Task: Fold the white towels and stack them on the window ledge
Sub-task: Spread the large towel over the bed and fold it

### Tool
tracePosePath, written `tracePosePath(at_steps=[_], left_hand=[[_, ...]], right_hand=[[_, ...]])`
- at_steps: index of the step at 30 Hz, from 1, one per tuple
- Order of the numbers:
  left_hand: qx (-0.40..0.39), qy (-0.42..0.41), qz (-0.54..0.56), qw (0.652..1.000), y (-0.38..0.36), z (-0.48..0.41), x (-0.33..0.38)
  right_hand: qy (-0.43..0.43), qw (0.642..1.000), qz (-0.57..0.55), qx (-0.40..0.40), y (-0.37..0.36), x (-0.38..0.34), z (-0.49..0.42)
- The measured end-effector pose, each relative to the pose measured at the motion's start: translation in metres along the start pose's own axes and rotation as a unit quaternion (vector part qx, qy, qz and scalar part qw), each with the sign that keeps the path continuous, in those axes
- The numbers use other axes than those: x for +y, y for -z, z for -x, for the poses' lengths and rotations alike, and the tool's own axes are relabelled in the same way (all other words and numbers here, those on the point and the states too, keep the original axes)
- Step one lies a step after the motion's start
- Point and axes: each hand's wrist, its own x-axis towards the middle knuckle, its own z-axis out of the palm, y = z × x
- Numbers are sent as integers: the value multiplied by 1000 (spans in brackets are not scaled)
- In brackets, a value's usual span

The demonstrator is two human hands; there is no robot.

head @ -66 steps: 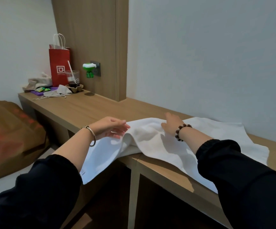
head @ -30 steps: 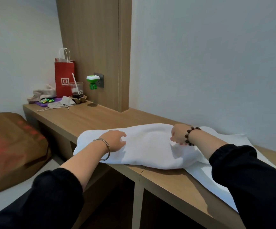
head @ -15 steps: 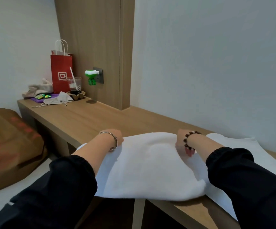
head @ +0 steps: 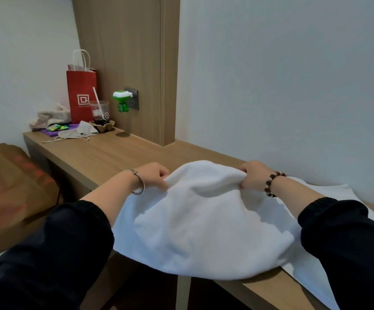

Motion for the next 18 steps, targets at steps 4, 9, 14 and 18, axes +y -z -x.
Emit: tracePosePath(at_steps=[4, 9, 14, 18], left_hand=[[-3, 27, 233, 972, 17, 15, -8], [-227, 25, 255, 940, 29, 35, 0], [-227, -1, 278, 934, 20, 44, 38], [-178, -16, 449, 875, 2, 52, 53]], right_hand=[[-2, 1000, 30, -3, 13, 7, 8], [5, 999, 5, -49, 30, -1, 23], [33, 998, -45, 23, 33, -14, 28], [45, 994, -20, 100, 28, -23, 33]])
